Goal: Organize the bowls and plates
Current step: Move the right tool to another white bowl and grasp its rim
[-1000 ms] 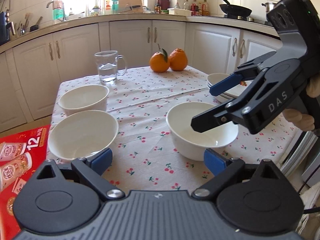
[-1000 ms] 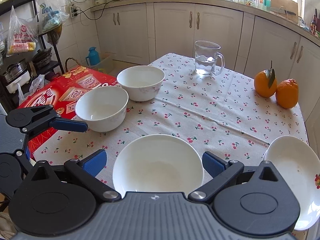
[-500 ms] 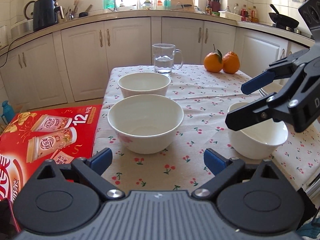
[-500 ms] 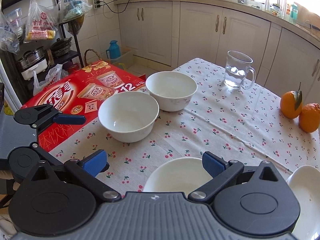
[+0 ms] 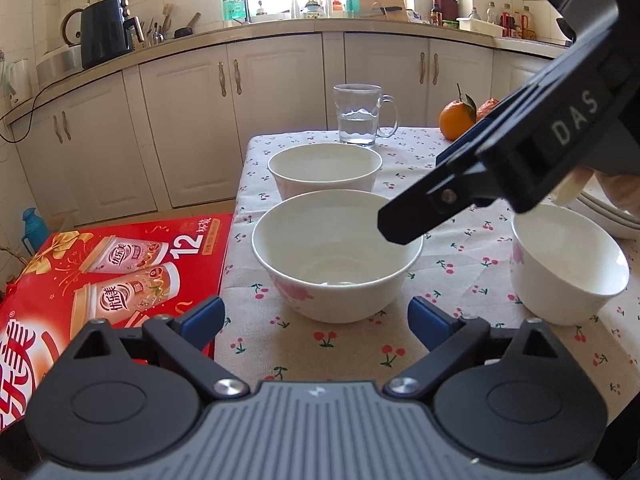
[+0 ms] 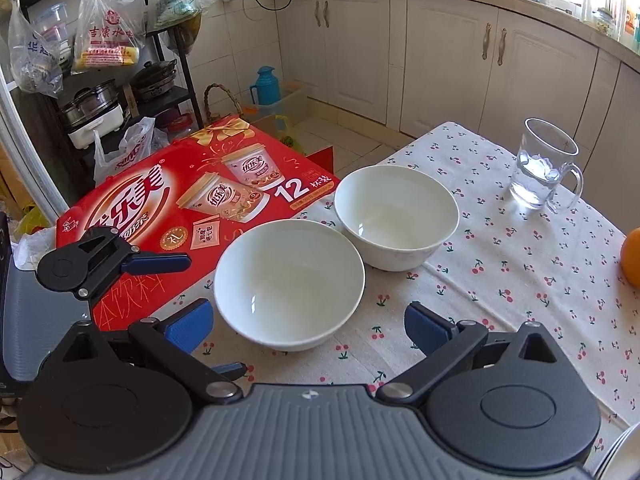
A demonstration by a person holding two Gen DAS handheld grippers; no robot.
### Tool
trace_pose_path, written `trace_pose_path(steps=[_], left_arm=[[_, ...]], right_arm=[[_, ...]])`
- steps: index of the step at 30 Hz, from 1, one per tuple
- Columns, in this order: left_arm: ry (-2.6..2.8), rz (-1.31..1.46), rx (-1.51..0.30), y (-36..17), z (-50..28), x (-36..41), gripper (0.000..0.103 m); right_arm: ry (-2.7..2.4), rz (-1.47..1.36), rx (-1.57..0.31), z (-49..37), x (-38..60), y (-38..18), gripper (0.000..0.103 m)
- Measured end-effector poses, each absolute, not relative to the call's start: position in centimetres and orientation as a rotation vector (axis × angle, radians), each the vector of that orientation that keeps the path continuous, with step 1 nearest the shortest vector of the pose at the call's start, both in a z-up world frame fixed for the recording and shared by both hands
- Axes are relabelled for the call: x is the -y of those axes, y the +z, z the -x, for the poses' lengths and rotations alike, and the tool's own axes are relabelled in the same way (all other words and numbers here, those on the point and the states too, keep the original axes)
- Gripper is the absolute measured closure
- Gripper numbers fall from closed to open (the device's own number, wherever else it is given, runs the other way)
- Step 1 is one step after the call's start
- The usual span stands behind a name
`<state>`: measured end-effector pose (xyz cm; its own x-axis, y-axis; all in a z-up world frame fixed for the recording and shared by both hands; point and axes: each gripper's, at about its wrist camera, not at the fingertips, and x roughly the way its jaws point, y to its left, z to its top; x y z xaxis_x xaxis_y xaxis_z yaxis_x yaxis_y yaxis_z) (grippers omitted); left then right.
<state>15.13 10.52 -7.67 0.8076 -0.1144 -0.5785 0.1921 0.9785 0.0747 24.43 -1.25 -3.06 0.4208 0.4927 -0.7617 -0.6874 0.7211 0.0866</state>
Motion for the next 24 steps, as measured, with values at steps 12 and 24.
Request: trace_pose_path(steps=[12, 24], left_arm=[[-0.19, -0.156, -0.596, -8.2, -16.9, -9.7, 0.005], [-0.226, -0.144, -0.601, -8.3, -17.7, -9.6, 0.006]], right_arm=[[0.74, 0.218, -0.944, -28.3, 0.0, -5.3, 0.0], [0.794, 0.209, -0.976, -29.4, -1.4, -5.8, 0.017]])
